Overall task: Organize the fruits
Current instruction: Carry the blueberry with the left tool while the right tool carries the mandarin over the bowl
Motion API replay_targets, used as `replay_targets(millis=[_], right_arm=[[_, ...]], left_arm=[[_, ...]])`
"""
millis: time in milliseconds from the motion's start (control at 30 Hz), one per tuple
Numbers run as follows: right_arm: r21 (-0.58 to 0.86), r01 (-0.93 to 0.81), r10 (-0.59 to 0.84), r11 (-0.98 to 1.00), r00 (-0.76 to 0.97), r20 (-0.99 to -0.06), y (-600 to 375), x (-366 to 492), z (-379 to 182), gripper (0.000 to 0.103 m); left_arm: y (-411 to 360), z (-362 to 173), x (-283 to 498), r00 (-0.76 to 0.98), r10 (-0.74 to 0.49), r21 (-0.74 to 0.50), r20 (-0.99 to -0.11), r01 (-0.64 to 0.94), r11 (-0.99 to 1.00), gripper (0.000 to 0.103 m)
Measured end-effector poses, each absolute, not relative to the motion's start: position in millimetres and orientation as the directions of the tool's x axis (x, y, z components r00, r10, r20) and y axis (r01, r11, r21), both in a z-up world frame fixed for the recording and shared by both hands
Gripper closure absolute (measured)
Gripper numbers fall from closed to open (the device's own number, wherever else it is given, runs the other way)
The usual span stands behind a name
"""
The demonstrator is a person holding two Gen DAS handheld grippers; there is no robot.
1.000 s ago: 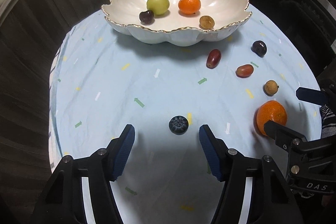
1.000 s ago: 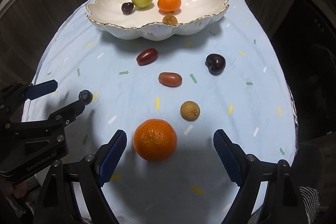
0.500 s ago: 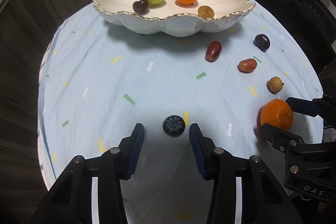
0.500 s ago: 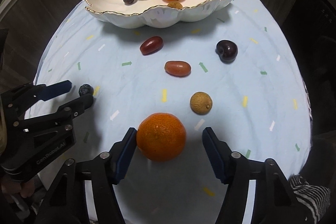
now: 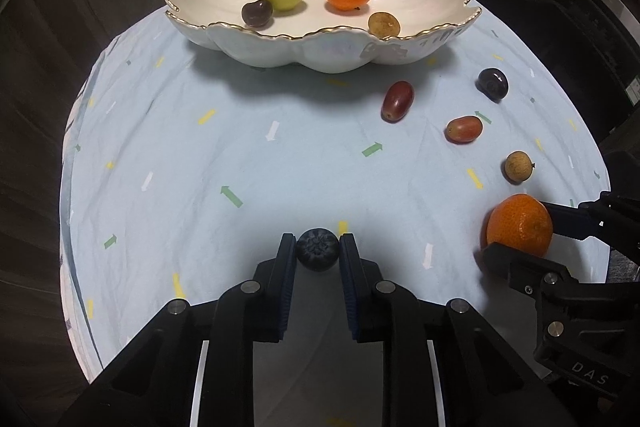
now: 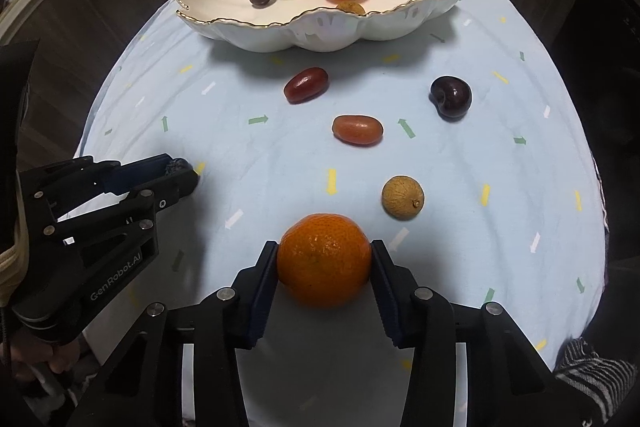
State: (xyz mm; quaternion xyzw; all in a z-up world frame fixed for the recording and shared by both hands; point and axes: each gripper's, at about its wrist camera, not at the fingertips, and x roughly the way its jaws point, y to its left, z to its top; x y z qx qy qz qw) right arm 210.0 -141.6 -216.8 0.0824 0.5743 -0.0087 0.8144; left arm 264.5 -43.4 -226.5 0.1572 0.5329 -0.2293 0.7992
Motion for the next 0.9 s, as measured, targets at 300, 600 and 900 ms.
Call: replay_targets(millis=[300, 600, 900], right_arm=[[0.120, 0.119, 0.071, 0.986, 0.351, -0.934, -146.1, 207.1, -211.4, 0.058], [0.127, 0.116, 0.074, 0.985, 0.380, -0.922, -148.1, 204.6, -199.8, 0.058], [0.125, 0.120, 0.065, 0.985, 0.418, -0.906, -154.3, 204.1, -184.7, 0.058]], left_arm=[[-43.6, -218.5, 257.8, 0.337, -0.200, 0.009, -0.920, 0.527, 0.850, 0.081], [-43.0, -204.9, 252.8, 0.356, -0.200, 0.014, -0.913, 0.517, 0.856, 0.081], [-44.3, -188.5, 250.9, 0.381, -0.204, 0.022, -0.902, 0.513, 0.858, 0.081]])
